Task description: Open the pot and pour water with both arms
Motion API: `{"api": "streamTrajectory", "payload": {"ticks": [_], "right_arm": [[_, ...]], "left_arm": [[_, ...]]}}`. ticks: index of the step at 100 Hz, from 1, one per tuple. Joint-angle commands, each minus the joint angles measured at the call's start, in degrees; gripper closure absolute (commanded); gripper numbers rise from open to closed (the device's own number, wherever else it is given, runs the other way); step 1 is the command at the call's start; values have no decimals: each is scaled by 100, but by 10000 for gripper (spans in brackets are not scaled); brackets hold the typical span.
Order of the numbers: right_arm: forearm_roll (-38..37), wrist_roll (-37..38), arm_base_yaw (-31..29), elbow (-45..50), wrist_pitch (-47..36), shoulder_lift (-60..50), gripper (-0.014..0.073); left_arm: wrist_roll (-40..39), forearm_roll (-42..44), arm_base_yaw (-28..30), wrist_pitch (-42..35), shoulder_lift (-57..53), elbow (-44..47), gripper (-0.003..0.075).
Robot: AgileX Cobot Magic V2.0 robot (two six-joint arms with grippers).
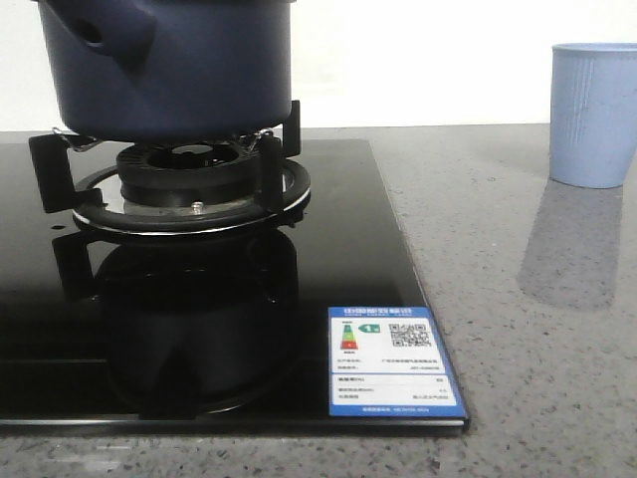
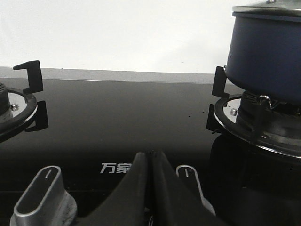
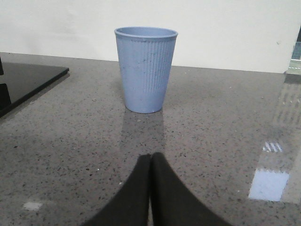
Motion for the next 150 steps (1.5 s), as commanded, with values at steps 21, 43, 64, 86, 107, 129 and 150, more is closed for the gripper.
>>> {"api": "streamTrajectory", "payload": {"ticks": [21, 43, 64, 86, 107, 129, 150], "right_arm": [[-63, -49, -39, 149, -400, -113, 660], [-63, -49, -39, 149, -400, -113, 660], [-80, -49, -39, 149, -400, -113, 660], [-80, -49, -39, 149, -400, -113, 660], [-6, -49, -39, 149, -400, -113, 660], [254, -49, -39, 149, -515, -113, 660], [976, -49, -39, 149, -907, -113, 660]], "left_arm": [[-39, -22, 18, -444, -149, 190, 739], [-39, -22, 18, -444, -149, 190, 739], [-39, -22, 18, -488, -149, 190, 739], [-39, -22, 18, -488, -149, 190, 739], [-39, -31, 18, -488, -149, 190, 739], [-39, -278, 18, -497, -149, 190, 739], [-39, -1897, 18, -497, -149, 190, 739]]}}
